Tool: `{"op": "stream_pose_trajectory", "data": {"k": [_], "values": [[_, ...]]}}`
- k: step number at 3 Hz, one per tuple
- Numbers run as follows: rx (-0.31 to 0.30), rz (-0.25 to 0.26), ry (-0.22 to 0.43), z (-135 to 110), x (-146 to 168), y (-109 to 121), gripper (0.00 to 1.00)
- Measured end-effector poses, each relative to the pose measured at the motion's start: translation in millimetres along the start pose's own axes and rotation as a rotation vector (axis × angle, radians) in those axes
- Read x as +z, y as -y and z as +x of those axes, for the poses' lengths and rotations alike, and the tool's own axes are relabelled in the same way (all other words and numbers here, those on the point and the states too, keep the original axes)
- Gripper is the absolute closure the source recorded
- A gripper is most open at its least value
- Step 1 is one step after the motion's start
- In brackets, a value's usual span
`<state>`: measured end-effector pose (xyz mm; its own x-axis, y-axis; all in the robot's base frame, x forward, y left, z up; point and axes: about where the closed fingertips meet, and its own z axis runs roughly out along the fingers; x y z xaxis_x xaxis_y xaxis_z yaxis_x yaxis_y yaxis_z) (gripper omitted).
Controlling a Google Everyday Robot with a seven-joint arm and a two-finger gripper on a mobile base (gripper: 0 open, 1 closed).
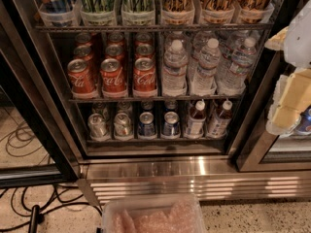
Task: Pick orange can from top shelf of fridge
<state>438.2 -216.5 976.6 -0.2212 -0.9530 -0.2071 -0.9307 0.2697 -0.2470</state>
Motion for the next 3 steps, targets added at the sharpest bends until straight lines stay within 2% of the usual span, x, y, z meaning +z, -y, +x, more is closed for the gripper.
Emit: {"op": "stream_pose_trajectory", "data": {"k": [1, 2, 3], "values": [[0.0, 0.0, 0.0, 0.0, 0.0, 0.0, 0.0], [0.039, 0.047, 0.049, -4.4, 5.3, -0.1, 0.0], [0.108, 0.107, 0.186, -24.1, 14.8, 5.2, 0.0]]}}
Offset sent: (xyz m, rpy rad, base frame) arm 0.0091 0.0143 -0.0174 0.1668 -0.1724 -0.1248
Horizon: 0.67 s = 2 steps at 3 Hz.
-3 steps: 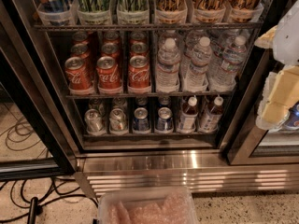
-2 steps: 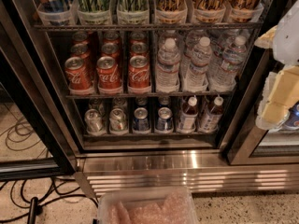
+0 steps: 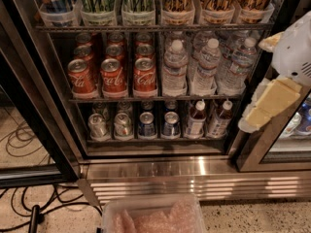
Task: Pick orange can from top shelf of fridge
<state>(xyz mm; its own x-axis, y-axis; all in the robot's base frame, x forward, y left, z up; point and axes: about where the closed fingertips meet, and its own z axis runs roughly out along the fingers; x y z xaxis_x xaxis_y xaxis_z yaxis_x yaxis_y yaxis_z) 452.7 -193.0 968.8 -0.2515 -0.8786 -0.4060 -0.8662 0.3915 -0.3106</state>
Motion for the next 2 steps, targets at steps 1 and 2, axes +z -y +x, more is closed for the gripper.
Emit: {"op": "stream_pose_trajectory", "data": {"k": [1, 2], "values": [[-0.008, 0.017, 0.152, -37.0, 2.1, 9.9, 0.0], [-0.009, 0.042, 0.273, -70.8, -11.8, 27.8, 0.0]]}}
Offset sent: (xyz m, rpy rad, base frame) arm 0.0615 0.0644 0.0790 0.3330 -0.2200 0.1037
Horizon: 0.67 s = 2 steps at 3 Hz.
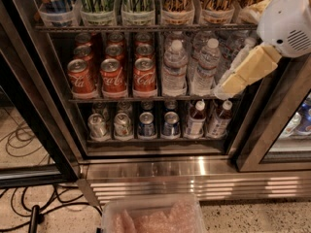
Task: Pick orange can from top shelf of fridge
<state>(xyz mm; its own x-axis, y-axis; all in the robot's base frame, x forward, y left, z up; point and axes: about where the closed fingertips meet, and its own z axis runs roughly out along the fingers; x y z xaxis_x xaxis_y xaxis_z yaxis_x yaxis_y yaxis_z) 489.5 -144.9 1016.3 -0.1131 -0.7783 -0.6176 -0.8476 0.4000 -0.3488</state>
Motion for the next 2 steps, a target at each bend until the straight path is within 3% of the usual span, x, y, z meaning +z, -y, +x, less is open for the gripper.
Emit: {"op": "stream_pose_trajectory", "data": {"k": [2], "values": [[0.006, 0.014, 0.019, -1.2, 0.5, -2.7, 0.0]]}}
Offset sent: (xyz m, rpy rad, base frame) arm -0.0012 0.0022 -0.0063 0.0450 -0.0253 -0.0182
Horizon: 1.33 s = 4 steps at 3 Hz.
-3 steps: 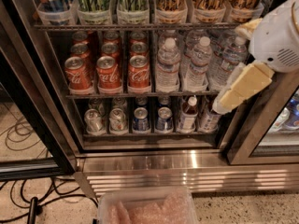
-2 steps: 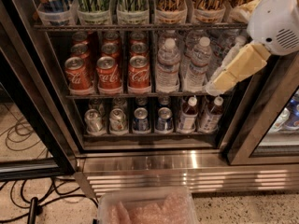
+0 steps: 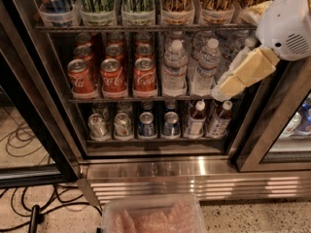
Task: Pick orange can from top shelf of fridge
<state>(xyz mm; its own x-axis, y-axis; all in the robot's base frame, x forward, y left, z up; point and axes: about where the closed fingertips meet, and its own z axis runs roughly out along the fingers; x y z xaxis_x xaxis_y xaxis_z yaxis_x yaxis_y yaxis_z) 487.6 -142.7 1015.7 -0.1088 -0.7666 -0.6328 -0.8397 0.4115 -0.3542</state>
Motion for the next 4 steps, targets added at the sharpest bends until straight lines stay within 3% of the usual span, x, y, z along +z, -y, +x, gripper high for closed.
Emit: {"op": "stream_pose_trajectory", "data": {"k": [1, 3, 4], "values": [[0.029, 0.045, 0.065, -1.4, 9.2, -2.8, 0.0], [0.113, 0.265, 0.151, -28.5, 34.4, 22.0, 0.0], [0.155, 0.344, 0.162, -39.5, 36.4, 43.1, 0.0]]}}
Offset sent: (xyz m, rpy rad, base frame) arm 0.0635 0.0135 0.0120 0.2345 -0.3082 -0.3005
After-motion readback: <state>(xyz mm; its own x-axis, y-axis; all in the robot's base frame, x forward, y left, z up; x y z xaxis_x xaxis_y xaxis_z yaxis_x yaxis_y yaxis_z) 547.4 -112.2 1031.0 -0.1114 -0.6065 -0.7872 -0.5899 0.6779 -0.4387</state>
